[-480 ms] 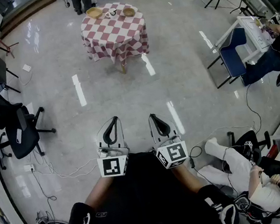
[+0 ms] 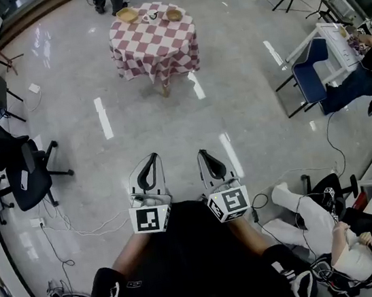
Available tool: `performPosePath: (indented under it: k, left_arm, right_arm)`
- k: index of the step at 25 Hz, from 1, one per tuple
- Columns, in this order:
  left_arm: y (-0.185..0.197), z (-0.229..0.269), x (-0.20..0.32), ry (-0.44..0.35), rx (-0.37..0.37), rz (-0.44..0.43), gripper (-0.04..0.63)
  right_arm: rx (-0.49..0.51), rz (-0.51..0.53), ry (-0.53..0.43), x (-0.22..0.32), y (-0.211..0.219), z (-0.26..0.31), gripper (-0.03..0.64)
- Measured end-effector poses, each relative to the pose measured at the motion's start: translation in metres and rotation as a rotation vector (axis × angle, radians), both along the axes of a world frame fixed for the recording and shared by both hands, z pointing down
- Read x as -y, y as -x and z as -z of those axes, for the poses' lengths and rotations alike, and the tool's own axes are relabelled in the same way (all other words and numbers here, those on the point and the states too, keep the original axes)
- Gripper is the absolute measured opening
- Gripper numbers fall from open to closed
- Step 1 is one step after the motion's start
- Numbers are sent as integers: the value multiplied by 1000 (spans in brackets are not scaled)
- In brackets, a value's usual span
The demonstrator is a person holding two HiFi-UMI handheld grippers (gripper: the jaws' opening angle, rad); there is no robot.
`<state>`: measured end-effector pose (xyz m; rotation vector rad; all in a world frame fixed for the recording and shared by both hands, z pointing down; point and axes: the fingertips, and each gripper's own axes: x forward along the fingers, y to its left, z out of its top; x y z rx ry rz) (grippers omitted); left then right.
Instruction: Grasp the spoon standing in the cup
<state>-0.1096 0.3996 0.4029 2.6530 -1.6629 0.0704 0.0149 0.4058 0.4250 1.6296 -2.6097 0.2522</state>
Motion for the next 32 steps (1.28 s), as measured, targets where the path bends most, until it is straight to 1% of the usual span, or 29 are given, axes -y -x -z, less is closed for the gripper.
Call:
performPosePath:
  k: [4, 9, 11, 13, 16, 20, 26, 32]
  left_arm:
    - [18, 1, 8, -9, -26, -1, 9]
    - [43, -10, 12, 41, -7, -23, 9]
    - [51, -14, 16, 50, -27, -38, 9]
    - [59, -13, 23, 41, -63, -58, 9]
    - [68, -15, 33, 56, -51, -68, 9]
    - [75, -21, 43, 76, -67, -67, 9]
    - [73, -30, 92, 92, -43, -48, 9]
    - [55, -27, 174, 87, -15, -21, 9]
  right_arm:
    - [13, -11, -5, 9, 15, 2, 26]
    - [1, -32, -6, 14, 41, -1, 26]
    - [3, -45, -5, 16, 52, -3, 26]
    - [7, -59, -6, 20, 62, -4, 26]
    - [3, -69, 5, 28, 73, -7, 26]
    - [0, -63, 22, 40, 78, -14, 26]
    - [18, -48, 20, 97, 75, -22, 26]
    - [31, -24, -7, 188, 57, -19, 26]
